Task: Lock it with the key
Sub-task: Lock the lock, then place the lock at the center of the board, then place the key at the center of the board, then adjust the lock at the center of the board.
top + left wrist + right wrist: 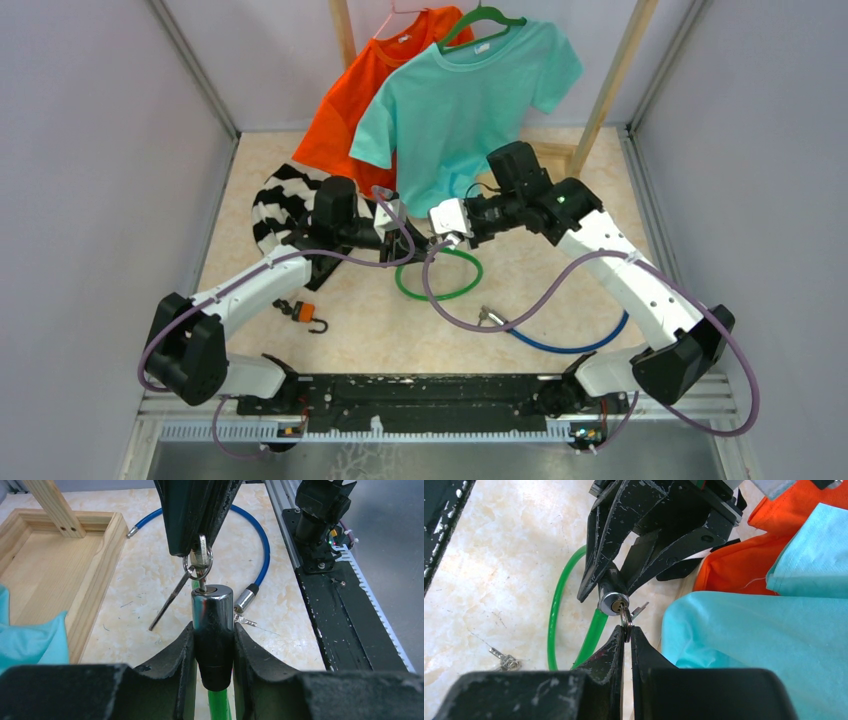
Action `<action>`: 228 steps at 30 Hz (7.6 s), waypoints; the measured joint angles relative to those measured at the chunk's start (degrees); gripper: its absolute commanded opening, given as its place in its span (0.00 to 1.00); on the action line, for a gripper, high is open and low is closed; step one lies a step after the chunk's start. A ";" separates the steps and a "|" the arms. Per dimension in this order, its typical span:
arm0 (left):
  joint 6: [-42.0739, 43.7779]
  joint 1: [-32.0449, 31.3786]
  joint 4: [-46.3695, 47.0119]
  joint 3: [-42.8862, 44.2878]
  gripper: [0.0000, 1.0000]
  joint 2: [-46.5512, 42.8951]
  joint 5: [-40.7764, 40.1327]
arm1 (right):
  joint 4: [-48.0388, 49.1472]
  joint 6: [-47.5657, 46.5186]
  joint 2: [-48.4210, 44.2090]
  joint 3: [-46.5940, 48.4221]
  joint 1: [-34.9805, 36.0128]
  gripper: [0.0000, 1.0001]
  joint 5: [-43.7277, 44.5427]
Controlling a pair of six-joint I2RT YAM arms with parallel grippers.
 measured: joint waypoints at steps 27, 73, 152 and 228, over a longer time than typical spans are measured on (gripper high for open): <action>2.12 -0.04 -2.51 -0.33 0.00 -0.76 3.26 | 2.29 13.38 -1.14 1.55 -8.66 0.50 -5.38; 2.54 -0.04 -3.19 -0.33 0.00 -1.20 1.86 | 12.52 30.77 -2.80 0.13 -18.21 0.00 -10.29; -24.02 21.22 -9.07 -0.68 0.99 -0.96 -27.74 | 38.07 34.93 6.69 -35.87 5.77 0.00 -6.32; 20.76 -24.44 -27.63 17.51 0.85 19.76 -23.91 | 8.66 40.44 -14.88 -38.01 -31.78 0.65 27.10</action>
